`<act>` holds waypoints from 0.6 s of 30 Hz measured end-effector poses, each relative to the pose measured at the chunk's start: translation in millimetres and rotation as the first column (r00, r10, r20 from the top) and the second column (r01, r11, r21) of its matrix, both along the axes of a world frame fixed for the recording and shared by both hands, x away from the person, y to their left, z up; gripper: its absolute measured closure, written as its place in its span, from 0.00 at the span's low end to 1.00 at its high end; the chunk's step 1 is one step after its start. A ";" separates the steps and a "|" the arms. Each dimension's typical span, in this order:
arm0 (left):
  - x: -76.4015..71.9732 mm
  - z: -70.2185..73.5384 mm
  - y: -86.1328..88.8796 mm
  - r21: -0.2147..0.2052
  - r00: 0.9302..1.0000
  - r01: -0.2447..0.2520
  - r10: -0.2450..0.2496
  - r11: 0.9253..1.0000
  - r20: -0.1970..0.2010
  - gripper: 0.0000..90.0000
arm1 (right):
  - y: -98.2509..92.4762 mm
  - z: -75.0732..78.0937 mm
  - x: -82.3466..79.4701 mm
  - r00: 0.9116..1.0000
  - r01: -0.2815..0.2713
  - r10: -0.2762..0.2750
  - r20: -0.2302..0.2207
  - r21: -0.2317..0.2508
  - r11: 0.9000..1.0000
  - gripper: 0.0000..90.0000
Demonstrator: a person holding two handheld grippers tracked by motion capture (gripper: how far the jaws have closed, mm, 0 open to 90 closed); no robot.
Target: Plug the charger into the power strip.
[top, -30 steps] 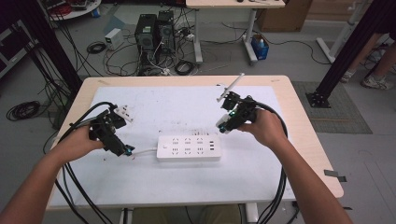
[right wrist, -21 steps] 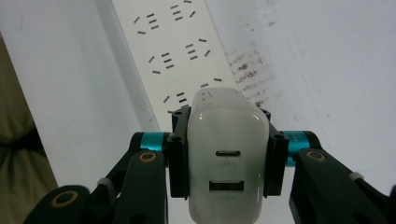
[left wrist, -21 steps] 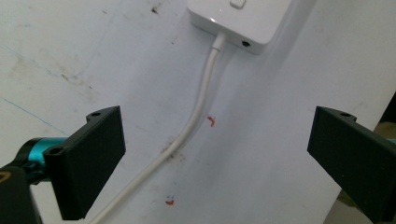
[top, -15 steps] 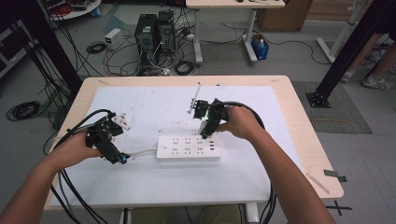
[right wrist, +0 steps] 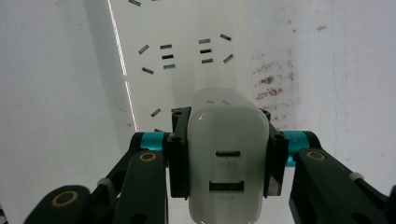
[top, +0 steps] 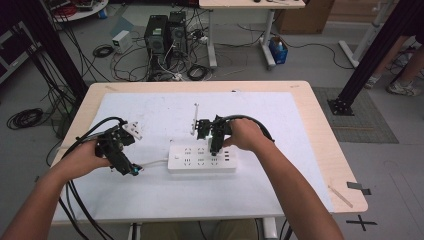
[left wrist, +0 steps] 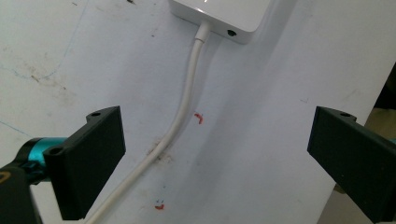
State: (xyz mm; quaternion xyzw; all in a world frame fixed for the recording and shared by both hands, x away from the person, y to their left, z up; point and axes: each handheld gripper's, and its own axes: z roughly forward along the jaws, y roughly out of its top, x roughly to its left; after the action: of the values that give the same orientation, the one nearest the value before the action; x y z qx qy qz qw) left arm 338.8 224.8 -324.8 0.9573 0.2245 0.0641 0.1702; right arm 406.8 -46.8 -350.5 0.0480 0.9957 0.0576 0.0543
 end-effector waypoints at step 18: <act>4.4 -3.0 4.2 -0.009 0.999 -0.034 0.034 0.999 -0.006 0.05 | 17.8 -16.7 10.7 0.992 -0.114 0.108 -0.059 -0.104 0.988 0.70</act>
State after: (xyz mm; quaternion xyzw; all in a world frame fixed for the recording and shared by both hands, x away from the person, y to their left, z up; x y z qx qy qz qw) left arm 343.2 229.0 -327.8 0.9528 0.2414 0.0630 0.1729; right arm 417.6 -28.9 -367.1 -0.0091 0.9996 0.0055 0.0268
